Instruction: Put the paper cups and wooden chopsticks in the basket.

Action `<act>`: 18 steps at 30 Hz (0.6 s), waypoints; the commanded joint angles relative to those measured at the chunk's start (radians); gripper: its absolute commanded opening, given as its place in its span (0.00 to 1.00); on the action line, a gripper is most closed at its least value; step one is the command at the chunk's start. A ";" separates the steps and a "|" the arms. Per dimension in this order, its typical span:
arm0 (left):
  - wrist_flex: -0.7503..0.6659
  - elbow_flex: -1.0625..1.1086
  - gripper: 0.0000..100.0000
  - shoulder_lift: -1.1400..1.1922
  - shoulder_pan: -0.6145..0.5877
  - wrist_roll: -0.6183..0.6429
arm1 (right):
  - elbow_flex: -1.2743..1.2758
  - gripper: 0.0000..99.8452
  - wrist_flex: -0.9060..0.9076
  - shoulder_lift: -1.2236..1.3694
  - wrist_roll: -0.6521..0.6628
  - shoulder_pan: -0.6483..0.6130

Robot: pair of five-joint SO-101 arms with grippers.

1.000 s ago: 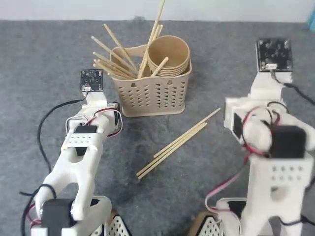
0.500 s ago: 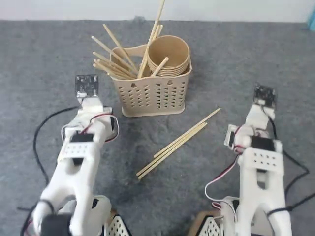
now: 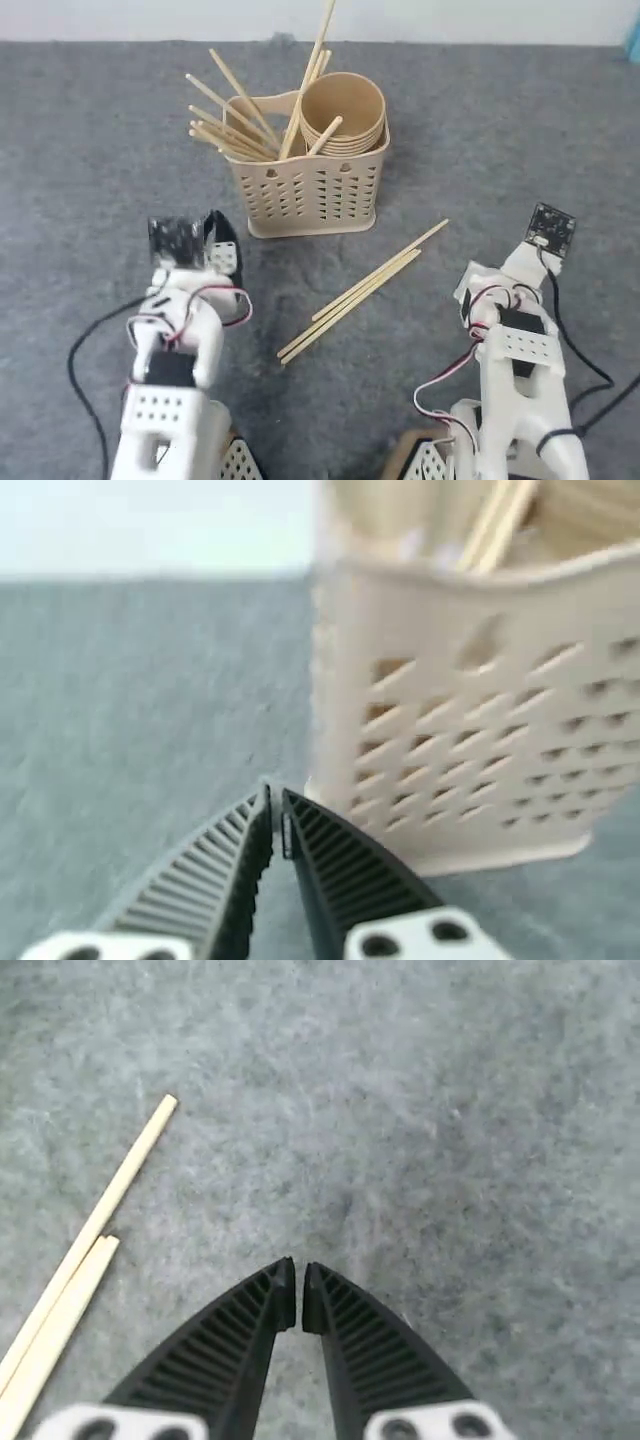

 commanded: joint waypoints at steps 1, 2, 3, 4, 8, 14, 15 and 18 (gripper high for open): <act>-0.015 0.050 0.01 -0.235 0.115 0.002 | -0.008 0.04 -0.022 -0.022 -0.011 0.012; -0.015 0.074 0.01 -0.292 0.150 0.002 | -0.008 0.04 -0.022 -0.022 -0.011 0.013; -0.014 0.097 0.01 -0.345 0.186 0.002 | -0.008 0.04 -0.022 -0.022 -0.011 0.013; 0.003 0.099 0.01 -0.387 0.222 0.002 | -0.008 0.04 -0.022 -0.022 -0.011 0.019; 0.163 0.087 0.02 -0.486 0.371 -0.008 | -0.018 0.04 -0.042 -0.024 -0.012 0.105; 0.288 0.051 0.15 -0.376 0.519 -0.104 | -0.021 0.04 -0.094 -0.013 -0.020 0.189; 0.296 0.030 0.18 -0.348 0.516 -0.086 | -0.020 0.04 -0.094 -0.013 -0.020 0.185; 0.298 -0.047 0.20 -0.244 0.503 -0.066 | -0.020 0.04 -0.094 -0.013 -0.020 0.180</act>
